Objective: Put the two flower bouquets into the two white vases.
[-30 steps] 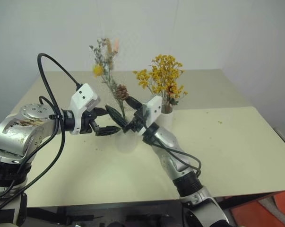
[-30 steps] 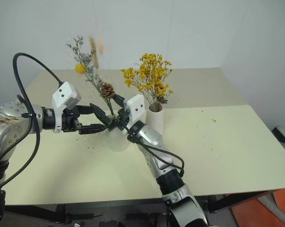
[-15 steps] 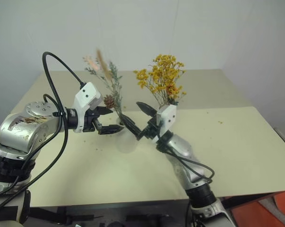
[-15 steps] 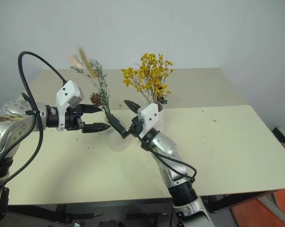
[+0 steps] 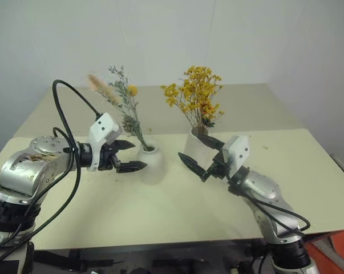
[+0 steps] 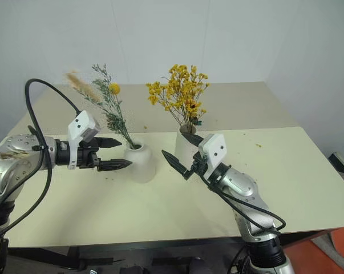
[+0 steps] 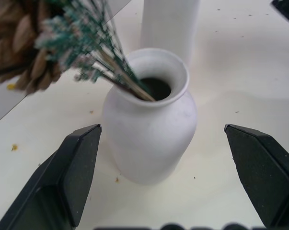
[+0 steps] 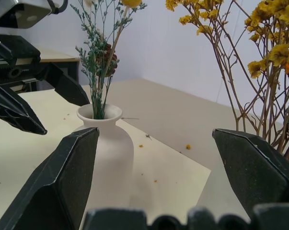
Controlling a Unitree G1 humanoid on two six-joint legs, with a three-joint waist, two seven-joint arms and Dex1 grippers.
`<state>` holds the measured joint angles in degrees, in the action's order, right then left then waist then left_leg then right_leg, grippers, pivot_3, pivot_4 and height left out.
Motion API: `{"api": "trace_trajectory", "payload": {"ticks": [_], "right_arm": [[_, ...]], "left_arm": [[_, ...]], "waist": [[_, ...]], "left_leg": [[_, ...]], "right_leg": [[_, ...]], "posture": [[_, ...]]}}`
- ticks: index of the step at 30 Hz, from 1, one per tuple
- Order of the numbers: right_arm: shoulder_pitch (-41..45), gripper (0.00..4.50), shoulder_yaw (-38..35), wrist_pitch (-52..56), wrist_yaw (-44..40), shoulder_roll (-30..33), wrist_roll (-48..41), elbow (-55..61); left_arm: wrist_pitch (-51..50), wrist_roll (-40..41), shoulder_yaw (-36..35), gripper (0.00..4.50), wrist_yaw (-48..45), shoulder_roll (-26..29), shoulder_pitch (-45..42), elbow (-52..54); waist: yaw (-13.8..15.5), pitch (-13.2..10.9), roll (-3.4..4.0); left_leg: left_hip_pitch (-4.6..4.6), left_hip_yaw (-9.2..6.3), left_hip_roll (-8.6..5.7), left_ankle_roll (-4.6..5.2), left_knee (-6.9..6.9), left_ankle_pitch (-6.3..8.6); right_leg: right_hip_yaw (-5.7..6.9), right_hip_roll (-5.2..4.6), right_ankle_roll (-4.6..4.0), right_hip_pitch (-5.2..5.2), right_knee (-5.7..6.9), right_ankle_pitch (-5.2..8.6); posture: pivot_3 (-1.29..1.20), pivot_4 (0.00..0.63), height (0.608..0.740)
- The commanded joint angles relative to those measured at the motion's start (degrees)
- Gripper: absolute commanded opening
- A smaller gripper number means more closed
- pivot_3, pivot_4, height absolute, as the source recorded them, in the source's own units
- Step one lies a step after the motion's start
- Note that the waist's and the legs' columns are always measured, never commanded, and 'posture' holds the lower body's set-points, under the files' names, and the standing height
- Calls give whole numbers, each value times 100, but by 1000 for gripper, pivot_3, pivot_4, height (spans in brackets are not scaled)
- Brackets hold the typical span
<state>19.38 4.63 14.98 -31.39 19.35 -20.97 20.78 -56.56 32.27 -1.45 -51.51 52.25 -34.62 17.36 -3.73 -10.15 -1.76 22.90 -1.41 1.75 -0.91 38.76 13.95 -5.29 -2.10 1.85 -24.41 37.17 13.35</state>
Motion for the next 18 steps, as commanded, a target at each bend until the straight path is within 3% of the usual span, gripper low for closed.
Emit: {"api": "trace_trajectory", "payload": {"ticks": [1, 7, 18], "right_arm": [[-84, 4458, -253, 49, -44, 164, -114, 385], [-372, 4458, -662, 106, -483, 722, -377, 494], [-954, 4458, -1218, 132, -1066, 1491, -672, 510]], "left_arm": [[-35, 206, -424, 4500, 172, -74, 204, 346], [536, 417, -1108, 4500, -97, -17, 1048, 594], [1784, 495, -1646, 4500, -900, -60, 1822, 221]], "waist": [[10, 0, 0], [25, 0, -1], [115, 0, -2]], "left_leg": [[0, 0, 0, 0, 1, 0], [-1, 2, 1, 0, 0, 0], [-7, 5, 2, 0, 0, 0]], "right_leg": [[0, 0, 0, 1, 0, 0], [-1, -1, -1, 2, -3, 0], [0, -1, -2, 8, -5, 1]], "posture": [[0, 150, 740], [0, 150, 740], [0, 150, 740]]}}
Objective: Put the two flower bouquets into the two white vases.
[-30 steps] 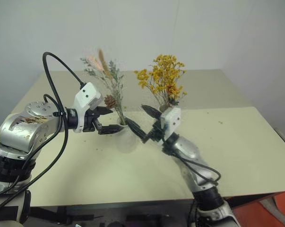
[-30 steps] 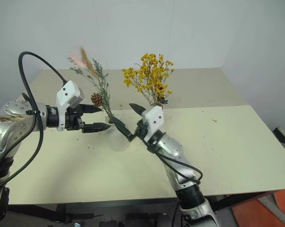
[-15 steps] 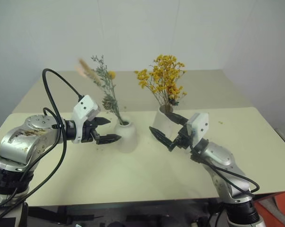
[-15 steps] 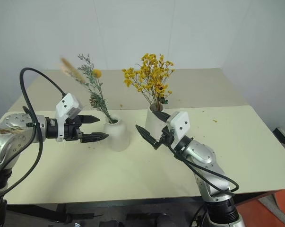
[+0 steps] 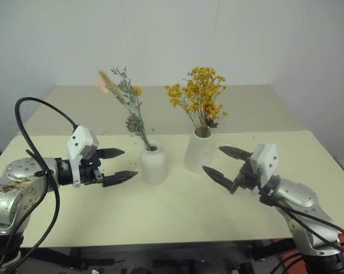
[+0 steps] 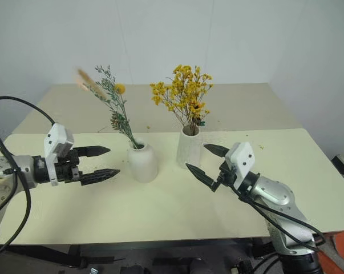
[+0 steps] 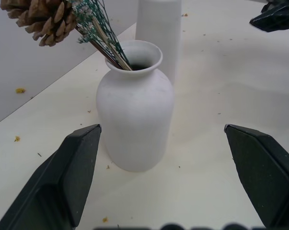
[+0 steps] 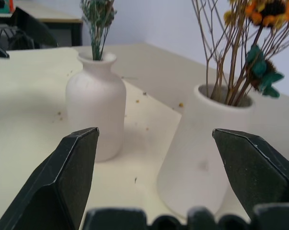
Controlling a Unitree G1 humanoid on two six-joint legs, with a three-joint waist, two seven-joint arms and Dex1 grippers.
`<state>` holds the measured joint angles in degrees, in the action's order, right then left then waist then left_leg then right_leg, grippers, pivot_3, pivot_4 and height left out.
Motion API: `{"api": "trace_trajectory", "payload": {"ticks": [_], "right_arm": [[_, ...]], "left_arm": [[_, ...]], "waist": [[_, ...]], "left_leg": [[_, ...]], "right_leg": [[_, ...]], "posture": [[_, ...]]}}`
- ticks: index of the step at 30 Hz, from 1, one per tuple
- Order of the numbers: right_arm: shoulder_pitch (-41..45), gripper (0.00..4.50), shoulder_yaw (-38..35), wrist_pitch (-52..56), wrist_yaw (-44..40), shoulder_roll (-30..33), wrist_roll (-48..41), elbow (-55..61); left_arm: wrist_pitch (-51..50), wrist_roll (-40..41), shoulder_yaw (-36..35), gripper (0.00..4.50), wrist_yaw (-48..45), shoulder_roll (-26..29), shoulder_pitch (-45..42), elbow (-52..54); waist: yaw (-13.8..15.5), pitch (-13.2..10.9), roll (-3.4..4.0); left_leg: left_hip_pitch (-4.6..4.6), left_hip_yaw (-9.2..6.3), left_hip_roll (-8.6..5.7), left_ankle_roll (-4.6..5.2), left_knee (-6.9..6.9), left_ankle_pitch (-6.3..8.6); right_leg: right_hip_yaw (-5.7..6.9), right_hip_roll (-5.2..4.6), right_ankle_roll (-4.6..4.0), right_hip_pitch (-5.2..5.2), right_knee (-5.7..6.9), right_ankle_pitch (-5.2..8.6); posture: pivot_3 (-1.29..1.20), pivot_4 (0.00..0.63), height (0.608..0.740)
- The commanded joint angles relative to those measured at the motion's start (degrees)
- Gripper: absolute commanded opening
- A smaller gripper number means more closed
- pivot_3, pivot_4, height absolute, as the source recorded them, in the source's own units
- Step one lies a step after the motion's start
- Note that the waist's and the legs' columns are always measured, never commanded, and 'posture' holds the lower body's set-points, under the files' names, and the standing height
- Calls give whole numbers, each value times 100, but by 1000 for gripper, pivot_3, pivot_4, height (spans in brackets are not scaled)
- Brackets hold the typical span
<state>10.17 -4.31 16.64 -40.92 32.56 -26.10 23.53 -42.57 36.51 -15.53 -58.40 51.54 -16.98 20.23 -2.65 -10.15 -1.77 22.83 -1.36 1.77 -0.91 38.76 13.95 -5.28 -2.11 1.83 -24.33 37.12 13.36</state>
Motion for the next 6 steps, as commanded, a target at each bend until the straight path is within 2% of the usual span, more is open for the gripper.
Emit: {"api": "trace_trajectory", "payload": {"ticks": [1, 6], "right_arm": [[-69, 4458, -408, -28, -163, 247, -183, 215], [-228, 4458, -760, 4, -419, 554, -323, 168]], "left_arm": [[479, 60, -220, 4500, -308, 33, 88, -123], [891, -3, -123, 4500, -661, 73, 115, -340]], "waist": [[10, 0, 0], [21, 0, 0]], "left_leg": [[-1, 0, 0, 0, 1, 0], [-2, 1, 0, 0, 0, 0]], "right_leg": [[0, 0, 0, 1, 0, 0], [1, 0, 0, 4, -2, 0]], "posture": [[0, 150, 740], [0, 150, 740]]}}
